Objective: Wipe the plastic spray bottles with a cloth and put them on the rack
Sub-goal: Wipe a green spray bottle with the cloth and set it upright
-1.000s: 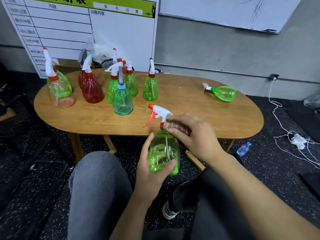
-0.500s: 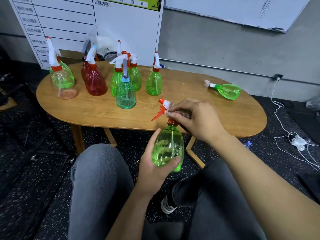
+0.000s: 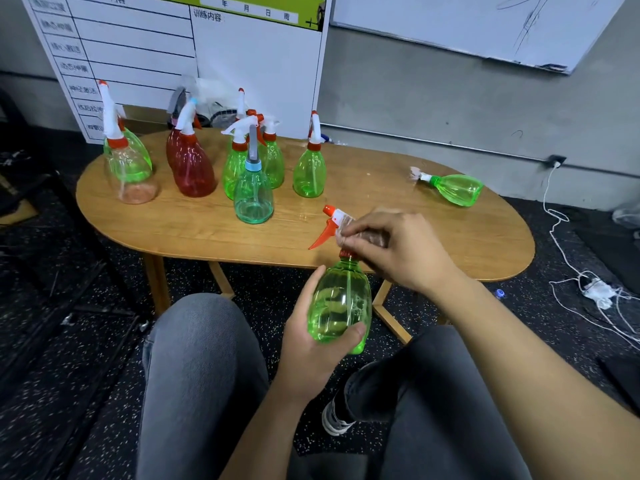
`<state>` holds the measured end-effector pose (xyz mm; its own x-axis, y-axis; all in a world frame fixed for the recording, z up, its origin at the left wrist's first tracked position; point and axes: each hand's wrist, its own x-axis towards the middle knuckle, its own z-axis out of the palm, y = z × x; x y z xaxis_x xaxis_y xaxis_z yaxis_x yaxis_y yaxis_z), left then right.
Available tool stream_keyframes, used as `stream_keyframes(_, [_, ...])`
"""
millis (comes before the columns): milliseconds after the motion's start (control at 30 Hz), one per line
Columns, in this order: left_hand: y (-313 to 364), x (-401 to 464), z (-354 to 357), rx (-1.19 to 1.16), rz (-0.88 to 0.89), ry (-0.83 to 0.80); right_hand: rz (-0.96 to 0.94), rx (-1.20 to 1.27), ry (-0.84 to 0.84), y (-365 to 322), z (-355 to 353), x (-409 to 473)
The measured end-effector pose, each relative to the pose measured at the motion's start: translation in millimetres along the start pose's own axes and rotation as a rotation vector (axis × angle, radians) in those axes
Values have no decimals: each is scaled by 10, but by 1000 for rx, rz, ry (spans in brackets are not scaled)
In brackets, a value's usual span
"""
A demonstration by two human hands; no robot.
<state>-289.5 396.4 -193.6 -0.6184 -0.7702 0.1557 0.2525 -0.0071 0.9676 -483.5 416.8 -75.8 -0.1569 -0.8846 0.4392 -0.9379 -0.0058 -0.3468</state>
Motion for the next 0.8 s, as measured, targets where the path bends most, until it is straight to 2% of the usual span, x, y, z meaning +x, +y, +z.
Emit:
stream_keyframes(67, [5,-5,6,7,1,-17,49,-80,156,41,-7,43])
stream_keyframes(133, [-1,-3,8,15,4,-16,59,-92,221,26,18,83])
stream_keyframes(300, [-19,9,-2,27,5,5,-67,-125,51,-144,161,26])
stream_keyframes(467, [-35,11,2,32,7,-3,44,-216,221,-158,136,117])
stream_keyframes(567, [-39,16,-2,16,-1,6,-72,-159,55,-280,224,48])
stream_keyframes(633, [-46,17,-6,9,-3,3,-116,-156,9,-306,243,9])
stream_keyframes(800, [-22,5,8,7,10,-2,68,-195,252,-124,102,107])
